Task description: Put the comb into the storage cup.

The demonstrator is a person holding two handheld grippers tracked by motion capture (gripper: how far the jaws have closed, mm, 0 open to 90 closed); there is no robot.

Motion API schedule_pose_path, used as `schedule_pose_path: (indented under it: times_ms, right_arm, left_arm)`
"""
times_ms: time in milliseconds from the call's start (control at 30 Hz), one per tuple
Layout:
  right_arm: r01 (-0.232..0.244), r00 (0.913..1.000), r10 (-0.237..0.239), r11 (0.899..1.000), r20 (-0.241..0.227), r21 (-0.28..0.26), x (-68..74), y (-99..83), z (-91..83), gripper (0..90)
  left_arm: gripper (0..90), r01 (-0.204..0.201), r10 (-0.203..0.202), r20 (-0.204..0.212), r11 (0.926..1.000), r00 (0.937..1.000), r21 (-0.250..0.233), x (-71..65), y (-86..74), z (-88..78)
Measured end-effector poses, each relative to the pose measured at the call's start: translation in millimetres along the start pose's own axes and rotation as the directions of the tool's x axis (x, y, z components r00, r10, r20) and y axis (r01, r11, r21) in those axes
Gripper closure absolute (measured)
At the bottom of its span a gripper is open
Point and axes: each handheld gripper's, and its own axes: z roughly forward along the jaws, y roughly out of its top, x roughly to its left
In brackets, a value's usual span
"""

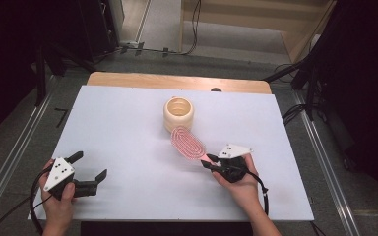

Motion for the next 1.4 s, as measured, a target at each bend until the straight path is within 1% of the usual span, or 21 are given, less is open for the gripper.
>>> schedule_pose_path:
  times_ms: [200, 300, 333, 400, 433, 567, 667, 733, 800, 1000, 1067, 1200, 1400]
  right_arm:
    - [0.004, 0.9999, -0.004, 1.000, -0.013, 0.002, 6.1, 0.2, 3.3, 67.2]
    - [0.009, 0.9999, -0.009, 1.000, -0.014, -0.010, 8.4, 0.9, 2.6, 67.3]
    - [0.014, 0.9998, -0.014, 1.000, -0.014, -0.014, 8.6, 1.2, 2.4, 67.3]
    - [0.003, 0.9999, -0.003, 1.000, -0.016, -0.017, 10.1, 1.2, 2.1, 67.3]
    - [0.007, 0.9998, -0.007, 1.000, -0.021, -0.020, 10.4, 1.1, 2.5, 67.2]
    - [0.016, 0.9995, -0.016, 1.000, -0.027, -0.017, 14.4, 1.4, 4.4, 67.3]
    - [0.026, 0.9994, -0.026, 0.999, -0.025, -0.021, 16.4, 1.9, 5.3, 67.3]
    - [0.024, 0.9995, -0.024, 1.000, -0.022, -0.020, 17.9, 2.0, 5.0, 67.3]
    - [0.025, 0.9993, -0.025, 1.000, -0.026, -0.019, 18.4, 1.9, 5.1, 67.3]
    - [0.024, 0.9994, -0.025, 0.999, -0.026, -0.034, 18.3, 2.0, 3.8, 67.3]
    - [0.026, 0.9994, -0.027, 0.999, -0.024, -0.041, 18.0, 2.1, 3.2, 67.3]
    - [0.026, 0.9994, -0.027, 0.999, -0.022, -0.048, 18.5, 2.1, 1.3, 67.3]
    - [0.035, 0.9992, -0.036, 0.998, -0.015, -0.059, 20.1, 2.7, -0.9, 67.3]
  left_arm:
    - [0.0, 0.004, -0.004, 0.000, 1.0000, 1.0000, -0.004, -0.8, 0.4, -0.7]
    - [0.0, 0.001, -0.001, 0.004, 1.0000, 1.0000, -0.005, -2.1, 1.1, -1.1]
    - [0.0, 0.007, -0.007, 0.007, 0.9999, 0.9999, -0.010, -3.1, 1.5, -1.4]
    - [0.0, 0.015, -0.015, 0.019, 0.9997, 0.9997, -0.016, -5.4, 2.5, -1.7]
    - [0.0, 0.016, -0.015, 0.020, 0.9998, 0.9997, -0.013, -7.3, 3.2, -1.7]
    - [0.0, -0.002, 0.003, 0.039, 0.9999, 0.9992, -0.016, -18.0, 8.5, -0.4]
    - [0.0, 0.013, -0.009, 0.076, 0.9988, 0.9971, -0.048, -25.6, 18.1, -2.4]
    - [0.0, -0.017, 0.022, 0.081, 0.9980, 0.9965, -0.060, -32.9, 25.3, -2.8]
    - [0.0, -0.036, 0.042, 0.091, 0.9974, 0.9950, -0.063, -41.3, 30.2, -1.7]
    - [0.0, -0.072, 0.079, 0.136, 0.9961, 0.9876, -0.052, -62.8, 40.2, 7.3]
    - [0.0, -0.077, 0.085, 0.151, 0.9955, 0.9849, -0.056, -67.1, 44.2, 9.1]
    - [0.0, -0.080, 0.089, 0.167, 0.9950, 0.9819, -0.059, -72.0, 50.5, 12.8]
    - [0.0, -0.072, 0.083, 0.172, 0.9950, 0.9816, -0.069, -74.5, 58.7, 17.9]
